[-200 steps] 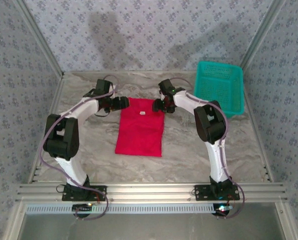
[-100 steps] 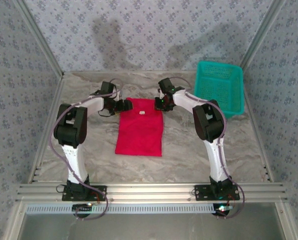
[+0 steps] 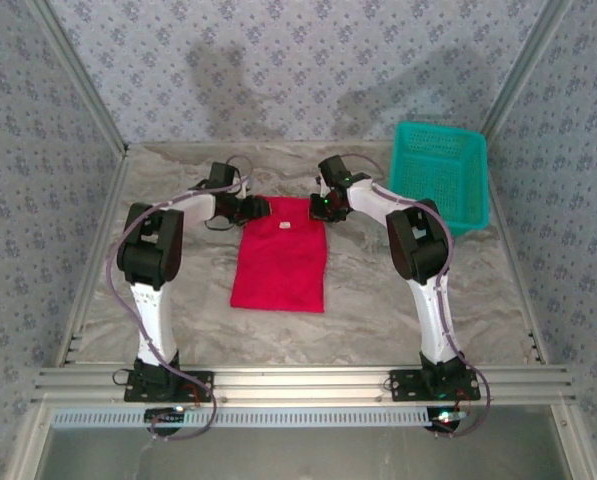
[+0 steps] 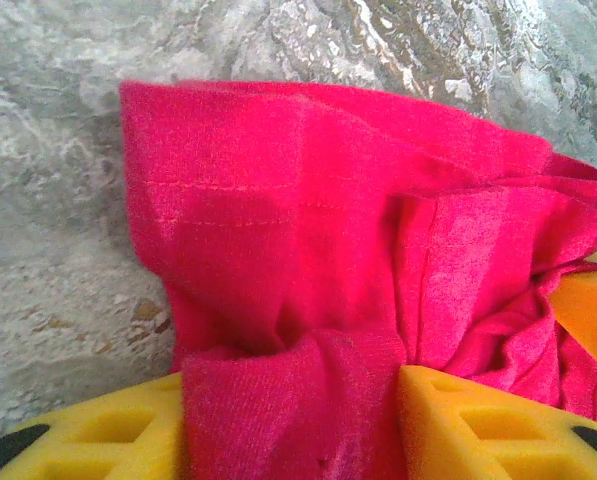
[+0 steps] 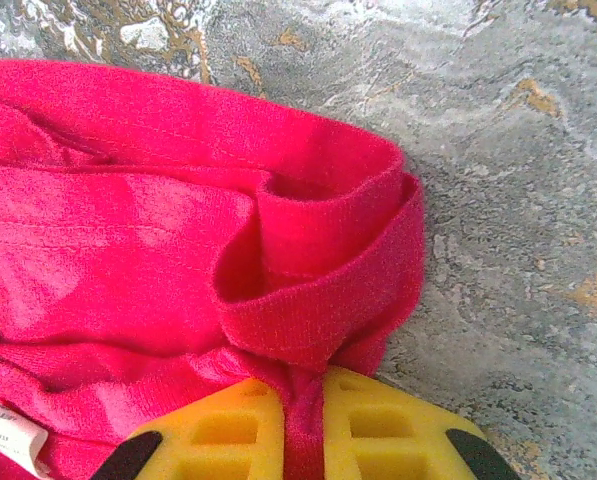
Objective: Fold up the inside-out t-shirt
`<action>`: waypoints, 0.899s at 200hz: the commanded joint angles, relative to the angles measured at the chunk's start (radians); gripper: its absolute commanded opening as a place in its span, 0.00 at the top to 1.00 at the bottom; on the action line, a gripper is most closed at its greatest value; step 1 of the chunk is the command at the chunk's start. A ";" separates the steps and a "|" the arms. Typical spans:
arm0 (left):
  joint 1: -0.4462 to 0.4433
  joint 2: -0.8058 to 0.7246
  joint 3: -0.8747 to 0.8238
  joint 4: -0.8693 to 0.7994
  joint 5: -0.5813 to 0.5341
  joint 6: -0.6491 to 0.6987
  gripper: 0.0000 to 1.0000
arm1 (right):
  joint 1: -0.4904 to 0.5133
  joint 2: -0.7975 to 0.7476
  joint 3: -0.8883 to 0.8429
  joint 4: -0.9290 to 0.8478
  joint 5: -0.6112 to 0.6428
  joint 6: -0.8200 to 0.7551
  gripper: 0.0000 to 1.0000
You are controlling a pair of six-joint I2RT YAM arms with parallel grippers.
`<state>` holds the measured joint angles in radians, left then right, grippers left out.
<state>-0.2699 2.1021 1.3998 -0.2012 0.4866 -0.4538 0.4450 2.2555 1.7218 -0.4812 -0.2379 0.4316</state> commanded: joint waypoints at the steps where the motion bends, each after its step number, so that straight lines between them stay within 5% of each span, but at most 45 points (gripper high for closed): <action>1: -0.008 0.042 0.022 -0.026 0.002 -0.006 0.53 | -0.003 0.050 0.009 -0.028 -0.017 -0.009 0.88; 29: -0.008 0.047 0.051 -0.065 -0.033 0.007 0.67 | -0.011 0.041 0.007 -0.030 -0.023 -0.012 0.91; 53: -0.006 0.042 0.073 -0.084 -0.016 -0.001 1.00 | -0.017 0.027 0.004 -0.033 -0.028 -0.014 0.96; 180: 0.005 -0.179 0.291 -0.194 0.037 -0.074 1.00 | -0.092 -0.188 0.189 -0.079 -0.153 0.066 1.00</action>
<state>-0.2710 1.9663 1.5890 -0.3485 0.4873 -0.5102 0.3870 2.1395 1.7969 -0.5209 -0.3218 0.4644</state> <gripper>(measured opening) 0.048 0.110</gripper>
